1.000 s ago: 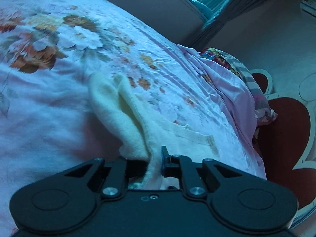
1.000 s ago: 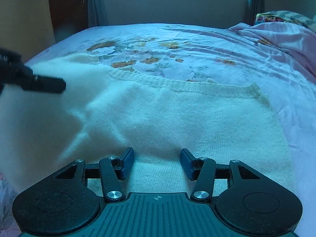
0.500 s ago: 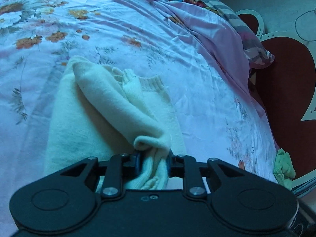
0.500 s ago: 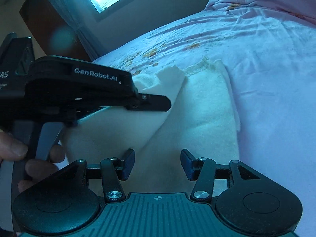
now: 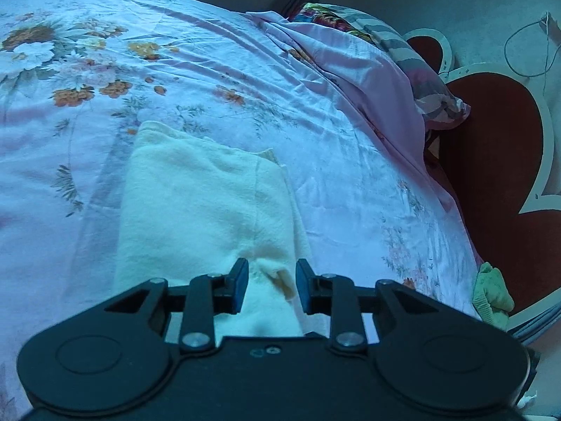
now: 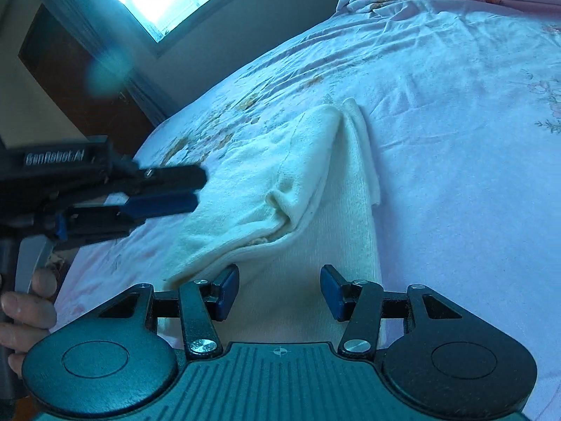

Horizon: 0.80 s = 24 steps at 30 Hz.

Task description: Fold small clothes

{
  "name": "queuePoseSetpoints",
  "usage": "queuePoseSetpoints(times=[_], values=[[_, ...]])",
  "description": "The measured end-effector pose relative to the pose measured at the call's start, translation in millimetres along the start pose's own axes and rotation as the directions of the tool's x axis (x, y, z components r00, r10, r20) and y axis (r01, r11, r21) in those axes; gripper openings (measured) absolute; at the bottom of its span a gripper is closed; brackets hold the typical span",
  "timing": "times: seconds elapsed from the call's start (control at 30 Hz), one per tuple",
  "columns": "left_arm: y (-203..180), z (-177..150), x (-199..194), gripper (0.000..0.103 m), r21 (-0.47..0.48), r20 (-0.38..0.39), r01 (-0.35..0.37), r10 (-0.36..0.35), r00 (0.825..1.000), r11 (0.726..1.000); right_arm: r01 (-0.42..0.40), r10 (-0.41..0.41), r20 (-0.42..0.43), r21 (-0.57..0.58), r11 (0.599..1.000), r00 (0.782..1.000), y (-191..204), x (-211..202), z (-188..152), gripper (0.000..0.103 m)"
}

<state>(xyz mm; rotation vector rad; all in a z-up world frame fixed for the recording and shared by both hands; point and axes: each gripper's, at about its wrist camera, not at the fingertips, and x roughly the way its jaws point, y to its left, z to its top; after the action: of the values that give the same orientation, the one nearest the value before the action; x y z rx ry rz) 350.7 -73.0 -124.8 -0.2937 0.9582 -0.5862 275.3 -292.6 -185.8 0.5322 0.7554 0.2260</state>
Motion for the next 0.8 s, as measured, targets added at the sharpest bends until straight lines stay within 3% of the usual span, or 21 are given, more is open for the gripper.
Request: queuePoseSetpoints(times=[0.23,0.33,0.43,0.6,0.8], values=[[17.2,-42.4,-20.5,0.026,0.058,0.039,-0.114,0.112,0.993,0.992,0.014,-0.014,0.013,0.021,1.0,1.0,3.0,-10.1,-1.3,0.051],[32.0,-63.5,9.1,0.026,-0.019,-0.091,-0.07,0.068,0.994,0.997,0.019,-0.019,0.003,0.057,0.998,1.0,5.1,-7.3,-0.8,0.051],[31.0,-78.1,13.6,0.026,0.019,-0.054,-0.07,0.071,0.996,0.997,0.016,-0.017,0.009,0.076,0.997,1.0,8.6,-7.3,2.1,0.051],[44.7,-72.1,3.3,0.026,-0.075,-0.047,0.017,-0.021,0.999,0.997,0.061,-0.06,-0.016,0.084,0.995,0.998,9.2,14.5,11.7,0.051],[66.0,-70.9,-23.4,0.026,-0.102,0.024,-0.001,0.004,1.0,0.995,0.097,-0.097,-0.01,0.1,0.99,0.995,3.6,39.0,20.3,0.051]])
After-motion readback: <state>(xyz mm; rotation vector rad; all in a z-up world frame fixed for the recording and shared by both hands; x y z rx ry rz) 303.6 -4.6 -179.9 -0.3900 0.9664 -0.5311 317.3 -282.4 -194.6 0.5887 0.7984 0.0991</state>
